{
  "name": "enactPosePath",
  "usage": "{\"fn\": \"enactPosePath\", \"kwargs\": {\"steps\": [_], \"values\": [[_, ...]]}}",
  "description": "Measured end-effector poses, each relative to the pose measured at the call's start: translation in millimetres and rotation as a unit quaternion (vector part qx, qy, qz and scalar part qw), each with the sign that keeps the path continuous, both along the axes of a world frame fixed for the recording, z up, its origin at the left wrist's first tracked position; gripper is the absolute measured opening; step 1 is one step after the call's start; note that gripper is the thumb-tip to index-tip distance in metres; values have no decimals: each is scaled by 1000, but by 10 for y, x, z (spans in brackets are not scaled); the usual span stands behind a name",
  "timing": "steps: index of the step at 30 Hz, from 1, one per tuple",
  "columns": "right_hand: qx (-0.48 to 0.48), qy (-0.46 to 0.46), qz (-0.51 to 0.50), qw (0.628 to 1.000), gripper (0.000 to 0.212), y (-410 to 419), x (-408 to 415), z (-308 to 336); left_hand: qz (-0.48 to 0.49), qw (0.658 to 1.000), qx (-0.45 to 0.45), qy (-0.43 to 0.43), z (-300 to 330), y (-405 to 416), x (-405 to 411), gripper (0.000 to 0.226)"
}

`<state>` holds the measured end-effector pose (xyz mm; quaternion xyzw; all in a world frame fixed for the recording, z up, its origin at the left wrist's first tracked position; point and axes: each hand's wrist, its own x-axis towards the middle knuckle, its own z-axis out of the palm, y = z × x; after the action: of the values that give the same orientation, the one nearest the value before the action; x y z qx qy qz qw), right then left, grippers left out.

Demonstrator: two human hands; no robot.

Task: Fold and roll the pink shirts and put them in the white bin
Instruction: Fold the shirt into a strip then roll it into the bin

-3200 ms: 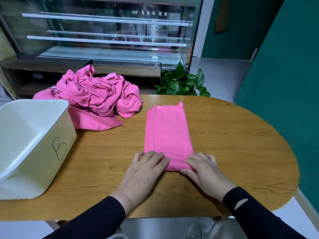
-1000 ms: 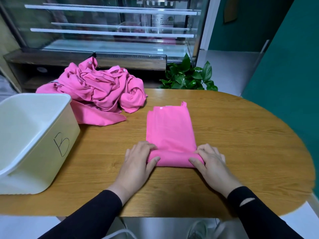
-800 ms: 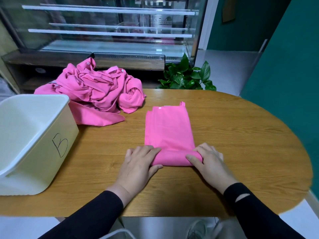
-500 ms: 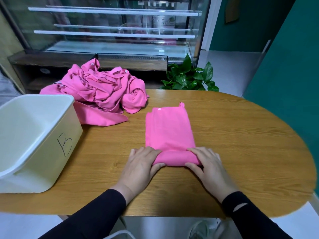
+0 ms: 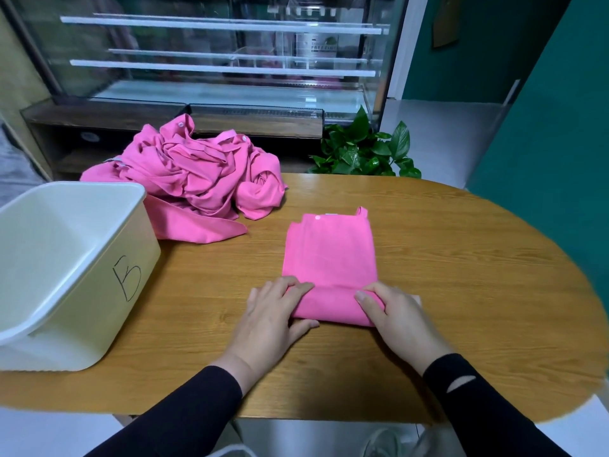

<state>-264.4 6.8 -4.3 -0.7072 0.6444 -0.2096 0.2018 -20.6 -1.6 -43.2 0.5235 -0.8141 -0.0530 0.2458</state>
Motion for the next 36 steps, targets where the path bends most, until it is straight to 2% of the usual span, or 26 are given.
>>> {"fn": "enactPosePath", "kwargs": {"steps": [2,4,7,11,14,19,25,28,30,31,32,34,36], "values": [[-36,21,-28,999,31,9,54,-36,-2,1000,19,1,10,-25,-10,55],[-128,66,-40,989,29,39,114,-106,-13,1000,23,6,17,-41,-9,52],[-240,106,2,965,28,82,168,-226,-23,999,22,23,11,-55,9,54],[-194,150,42,969,59,155,169,-292,-33,996,63,52,27,-11,30,73],[-186,177,52,965,60,110,151,-257,-11,986,115,117,73,11,30,77],[-184,219,90,954,63,-8,161,-157,2,986,72,150,75,-8,39,55],[-86,223,134,962,69,-104,219,34,46,970,123,205,76,-25,34,35],[-53,202,132,969,59,-159,232,86,98,952,125,261,74,-63,44,34],[-23,179,138,974,52,-176,239,150,144,941,66,300,85,-72,74,24],[-2,169,141,975,49,-189,238,184,137,946,29,291,81,-69,84,23],[22,160,145,976,47,-204,240,214,101,965,1,242,84,-51,81,28],[44,148,149,977,45,-238,250,246,4,997,-34,62,43,10,31,49],[43,141,142,979,47,-255,243,204,-26,997,-53,-53,21,34,-23,64]]}}
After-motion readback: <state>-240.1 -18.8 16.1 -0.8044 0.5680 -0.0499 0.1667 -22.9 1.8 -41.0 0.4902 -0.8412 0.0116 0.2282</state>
